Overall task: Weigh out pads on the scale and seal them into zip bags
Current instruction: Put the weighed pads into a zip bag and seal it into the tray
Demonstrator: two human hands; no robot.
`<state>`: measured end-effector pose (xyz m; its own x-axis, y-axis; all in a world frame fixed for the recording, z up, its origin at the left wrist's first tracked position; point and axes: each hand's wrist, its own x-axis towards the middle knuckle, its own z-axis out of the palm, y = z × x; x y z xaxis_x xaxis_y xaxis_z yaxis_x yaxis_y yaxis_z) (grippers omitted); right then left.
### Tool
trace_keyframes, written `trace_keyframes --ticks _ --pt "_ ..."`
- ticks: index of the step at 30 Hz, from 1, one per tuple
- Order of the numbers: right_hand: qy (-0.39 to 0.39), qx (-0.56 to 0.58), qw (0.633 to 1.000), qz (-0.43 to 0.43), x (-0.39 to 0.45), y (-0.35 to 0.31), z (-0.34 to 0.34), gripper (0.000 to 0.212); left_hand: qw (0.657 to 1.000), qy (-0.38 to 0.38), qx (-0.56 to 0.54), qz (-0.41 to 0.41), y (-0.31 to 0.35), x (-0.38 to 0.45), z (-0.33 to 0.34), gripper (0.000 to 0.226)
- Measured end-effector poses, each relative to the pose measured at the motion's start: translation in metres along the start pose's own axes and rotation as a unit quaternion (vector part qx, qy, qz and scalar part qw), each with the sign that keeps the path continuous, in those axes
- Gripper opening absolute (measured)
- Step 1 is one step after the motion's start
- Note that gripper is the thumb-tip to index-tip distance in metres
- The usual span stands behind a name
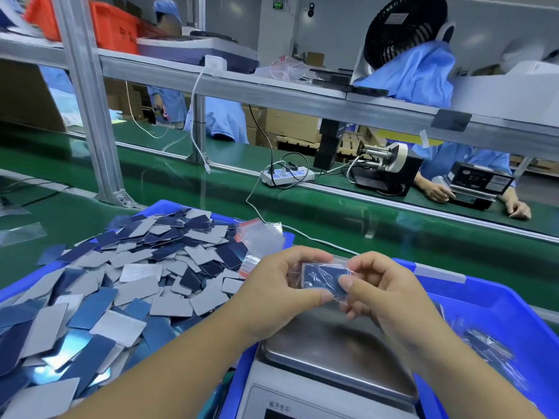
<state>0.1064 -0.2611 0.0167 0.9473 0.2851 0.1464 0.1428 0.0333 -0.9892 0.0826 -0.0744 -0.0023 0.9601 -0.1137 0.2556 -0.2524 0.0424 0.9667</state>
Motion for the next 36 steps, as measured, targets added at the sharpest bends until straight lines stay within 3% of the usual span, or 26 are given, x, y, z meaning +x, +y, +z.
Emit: trace_keyframes --ticks 3,6,11,15,17,21,25,32,36 --pt "0.003 -0.036 0.998 -0.046 0.0005 -0.0011 0.0000 0.024 1.000 0.004 0.012 -0.005 -0.0006 0.0001 0.0020 0.047" --pt "0.020 -0.077 0.993 -0.082 -0.0002 -0.0008 0.0003 0.013 0.998 0.023 0.051 -0.007 -0.0007 -0.0017 0.0045 0.045" --pt "0.020 -0.066 0.995 -0.072 -0.0008 -0.0026 -0.0004 0.011 0.988 0.033 0.140 0.053 0.0027 -0.0059 0.0071 0.043" --pt "0.029 -0.022 0.996 -0.085 0.0007 -0.0032 -0.0036 0.028 0.999 0.029 0.010 0.019 0.0041 -0.0020 0.0063 0.046" --pt "0.047 0.004 0.995 -0.091 0.0008 -0.0040 -0.0047 0.035 0.998 0.053 -0.042 0.009 0.0050 0.0004 0.0049 0.037" --pt "0.081 0.036 0.991 -0.103 0.0018 -0.0041 -0.0048 0.031 0.990 0.079 -0.110 0.032 0.0064 0.0028 -0.0011 0.021" --pt "0.092 0.054 0.990 -0.095 0.0016 -0.0041 -0.0056 0.026 0.994 0.072 -0.074 0.036 0.0031 0.0011 0.0004 0.024" --pt "0.072 -0.009 0.993 -0.097 0.0020 -0.0013 -0.0040 0.032 0.996 0.078 0.031 0.007 0.0014 0.0009 0.0005 0.024" --pt "0.066 -0.027 0.993 -0.099 0.0003 -0.0035 -0.0032 0.034 0.993 0.089 0.064 -0.028 0.0015 0.0011 0.0006 0.012"
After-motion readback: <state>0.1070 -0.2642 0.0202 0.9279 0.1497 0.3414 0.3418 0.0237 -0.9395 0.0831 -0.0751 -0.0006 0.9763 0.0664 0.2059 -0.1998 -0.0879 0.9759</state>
